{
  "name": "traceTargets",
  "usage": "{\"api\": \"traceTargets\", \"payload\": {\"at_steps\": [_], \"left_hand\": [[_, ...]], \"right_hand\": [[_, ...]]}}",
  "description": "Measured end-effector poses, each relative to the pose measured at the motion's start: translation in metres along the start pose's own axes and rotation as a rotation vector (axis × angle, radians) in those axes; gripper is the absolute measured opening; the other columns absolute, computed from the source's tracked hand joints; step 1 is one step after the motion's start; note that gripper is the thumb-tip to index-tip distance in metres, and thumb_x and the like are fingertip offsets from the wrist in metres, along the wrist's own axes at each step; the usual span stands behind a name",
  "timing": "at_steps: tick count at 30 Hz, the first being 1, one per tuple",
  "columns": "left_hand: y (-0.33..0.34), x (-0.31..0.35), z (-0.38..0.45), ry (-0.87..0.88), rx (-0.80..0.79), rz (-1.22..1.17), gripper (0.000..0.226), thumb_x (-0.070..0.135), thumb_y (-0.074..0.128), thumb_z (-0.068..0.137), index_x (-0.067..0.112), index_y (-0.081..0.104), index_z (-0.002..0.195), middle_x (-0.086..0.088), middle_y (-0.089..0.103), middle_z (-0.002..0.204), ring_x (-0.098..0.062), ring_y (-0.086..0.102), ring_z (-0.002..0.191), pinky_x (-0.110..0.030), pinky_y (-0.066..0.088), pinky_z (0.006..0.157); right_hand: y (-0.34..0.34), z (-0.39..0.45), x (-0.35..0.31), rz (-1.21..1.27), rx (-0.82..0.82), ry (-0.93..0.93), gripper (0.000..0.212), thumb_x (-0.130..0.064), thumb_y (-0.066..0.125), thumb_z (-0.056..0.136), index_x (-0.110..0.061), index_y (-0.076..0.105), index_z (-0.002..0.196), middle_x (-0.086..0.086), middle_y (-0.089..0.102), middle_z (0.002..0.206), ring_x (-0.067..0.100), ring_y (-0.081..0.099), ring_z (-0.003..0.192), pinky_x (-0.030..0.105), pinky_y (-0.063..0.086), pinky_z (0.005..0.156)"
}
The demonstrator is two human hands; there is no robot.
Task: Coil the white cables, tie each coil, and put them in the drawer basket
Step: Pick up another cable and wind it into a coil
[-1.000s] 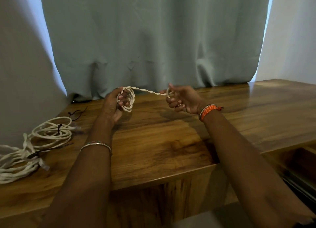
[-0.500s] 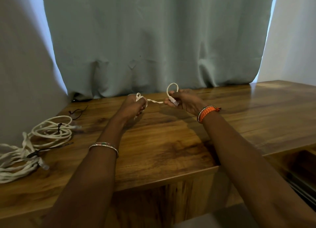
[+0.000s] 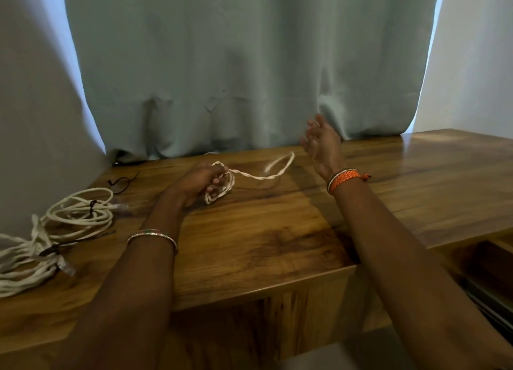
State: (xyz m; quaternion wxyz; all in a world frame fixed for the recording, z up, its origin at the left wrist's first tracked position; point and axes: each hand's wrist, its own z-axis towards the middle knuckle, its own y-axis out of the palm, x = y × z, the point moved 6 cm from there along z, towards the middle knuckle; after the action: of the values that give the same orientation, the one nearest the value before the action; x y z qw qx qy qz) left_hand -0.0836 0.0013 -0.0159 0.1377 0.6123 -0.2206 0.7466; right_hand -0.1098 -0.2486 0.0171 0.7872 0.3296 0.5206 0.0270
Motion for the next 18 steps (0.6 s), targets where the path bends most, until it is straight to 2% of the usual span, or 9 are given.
{"api": "traceTargets", "payload": {"at_steps": [2,4,6,7,10,12,14,16,18], "left_hand": [[-0.001,0.000,0.001,-0.013,0.001,-0.073,0.036,0.010,0.037,0.098,0.011,0.039,0.063,0.005,0.035,0.041,-0.002,0.026,0.029,-0.016,0.025,0.037],[0.000,0.001,0.004,-0.021,0.008,-0.161,0.037,0.012,0.036,0.098,0.012,0.042,0.062,0.007,0.034,0.041,-0.001,0.025,0.029,-0.017,0.027,0.038],[-0.001,0.001,0.005,-0.047,0.025,-0.252,0.041,0.015,0.034,0.097,0.014,0.047,0.058,0.008,0.032,0.039,-0.002,0.024,0.028,-0.016,0.029,0.038],[-0.003,0.002,0.004,-0.053,0.034,-0.295,0.046,0.016,0.034,0.097,0.015,0.051,0.054,0.008,0.031,0.039,-0.002,0.024,0.028,-0.016,0.030,0.038],[-0.008,0.006,0.003,-0.031,0.058,-0.449,0.051,0.017,0.031,0.097,0.015,0.049,0.049,0.007,0.030,0.035,-0.004,0.024,0.025,-0.015,0.029,0.037],[-0.013,0.011,0.002,-0.015,0.083,-0.559,0.035,0.015,0.030,0.095,0.011,0.042,0.062,0.007,0.030,0.033,-0.005,0.025,0.023,-0.014,0.028,0.035],[-0.023,0.015,0.000,0.007,0.117,-0.646,0.019,0.012,0.037,0.086,0.011,0.040,0.067,0.007,0.031,0.033,-0.006,0.026,0.023,-0.013,0.027,0.036],[-0.035,0.014,-0.003,0.027,0.150,-0.738,0.008,0.013,0.043,0.071,0.014,0.037,0.066,0.007,0.031,0.033,-0.006,0.026,0.024,-0.012,0.029,0.036],[-0.045,0.010,-0.005,0.021,0.180,-0.839,0.010,0.013,0.044,0.065,0.015,0.034,0.063,0.006,0.031,0.033,-0.006,0.027,0.025,-0.012,0.029,0.037]], "right_hand": [[0.018,-0.013,0.001,-0.518,-0.148,-0.269,0.063,0.017,0.048,0.079,-0.012,0.049,0.135,0.003,0.054,0.132,0.010,0.049,0.118,0.018,0.045,0.091],[0.039,-0.030,0.016,-0.871,-0.283,-0.449,0.059,0.014,0.049,0.074,-0.015,0.061,0.123,0.003,0.057,0.131,0.005,0.056,0.111,0.013,0.047,0.088],[0.052,-0.042,0.022,-0.972,-0.283,-0.536,0.040,0.004,0.051,0.079,-0.015,0.070,0.108,0.002,0.065,0.118,-0.002,0.061,0.076,0.014,0.047,0.067],[0.057,-0.046,0.020,-1.008,-0.269,-0.607,0.029,-0.003,0.052,0.083,-0.014,0.071,0.103,0.002,0.069,0.108,0.000,0.060,0.069,0.017,0.046,0.063],[0.075,-0.065,0.020,-1.215,-0.410,-0.798,0.024,-0.030,0.052,0.089,-0.016,0.070,0.096,0.001,0.071,0.082,0.015,0.064,0.073,0.032,0.051,0.066],[0.079,-0.068,0.028,-1.364,-0.511,-0.761,0.028,-0.040,0.053,0.088,-0.018,0.071,0.089,0.002,0.069,0.070,0.018,0.062,0.065,0.033,0.050,0.060],[0.077,-0.062,0.031,-1.399,-0.505,-0.704,0.033,-0.044,0.058,0.087,-0.016,0.072,0.075,0.003,0.065,0.060,0.017,0.058,0.058,0.031,0.046,0.056],[0.071,-0.052,0.023,-1.238,-0.454,-0.610,0.030,-0.035,0.064,0.086,-0.011,0.071,0.069,0.004,0.061,0.057,0.012,0.052,0.053,0.029,0.040,0.056],[0.061,-0.043,0.014,-1.034,-0.404,-0.497,0.025,-0.024,0.065,0.088,-0.005,0.070,0.073,0.002,0.060,0.059,0.003,0.049,0.051,0.024,0.038,0.055]]}}
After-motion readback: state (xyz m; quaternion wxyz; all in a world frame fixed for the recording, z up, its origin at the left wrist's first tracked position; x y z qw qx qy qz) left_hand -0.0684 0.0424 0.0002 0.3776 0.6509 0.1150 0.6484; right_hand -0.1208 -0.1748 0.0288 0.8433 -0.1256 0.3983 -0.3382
